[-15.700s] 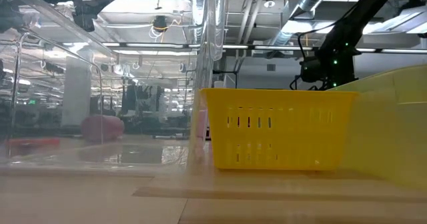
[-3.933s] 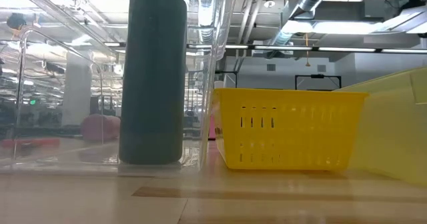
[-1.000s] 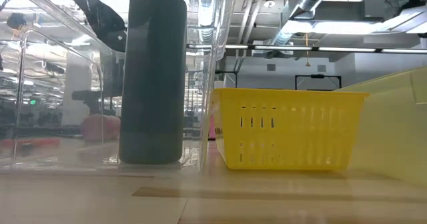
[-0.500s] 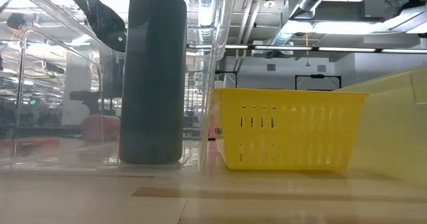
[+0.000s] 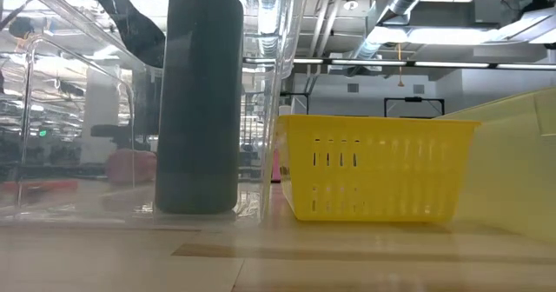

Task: Pick & Place Paint Supplies
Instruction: Put the red paint bottle into the transparent bin

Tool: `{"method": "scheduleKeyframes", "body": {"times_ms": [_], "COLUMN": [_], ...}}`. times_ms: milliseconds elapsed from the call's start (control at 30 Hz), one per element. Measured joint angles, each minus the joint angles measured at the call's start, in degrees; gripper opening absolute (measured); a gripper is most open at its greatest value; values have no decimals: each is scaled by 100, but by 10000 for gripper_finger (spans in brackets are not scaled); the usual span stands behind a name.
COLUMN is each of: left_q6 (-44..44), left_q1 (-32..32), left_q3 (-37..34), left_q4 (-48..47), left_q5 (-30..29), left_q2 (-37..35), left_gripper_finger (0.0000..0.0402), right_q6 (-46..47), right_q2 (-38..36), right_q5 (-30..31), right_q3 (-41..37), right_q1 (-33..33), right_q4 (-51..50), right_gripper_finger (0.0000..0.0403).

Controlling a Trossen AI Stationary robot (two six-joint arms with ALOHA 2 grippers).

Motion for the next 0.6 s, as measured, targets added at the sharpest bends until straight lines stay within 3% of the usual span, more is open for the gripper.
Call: {"method": "scheduleKeyframes", "body": {"times_ms": [200, 400, 600], "left_q6": [-108, -122, 1], "left_q1": [0, -4, -4], "left_q3": [2, 2, 0], "left_q4": [-10, 200, 632], "left_q5": [-66, -74, -198], "left_q2": [-2, -68, -775], "left_gripper_finger": [114, 111, 111], "right_q6": [0, 0, 0], "right_q2": [0, 0, 0], "right_q5": [0, 0, 0], "right_q3": [0, 0, 0], "right_q1": [0, 0, 0], "right_q4": [0, -2, -1], "right_gripper_finger": [260, 260, 260]}}
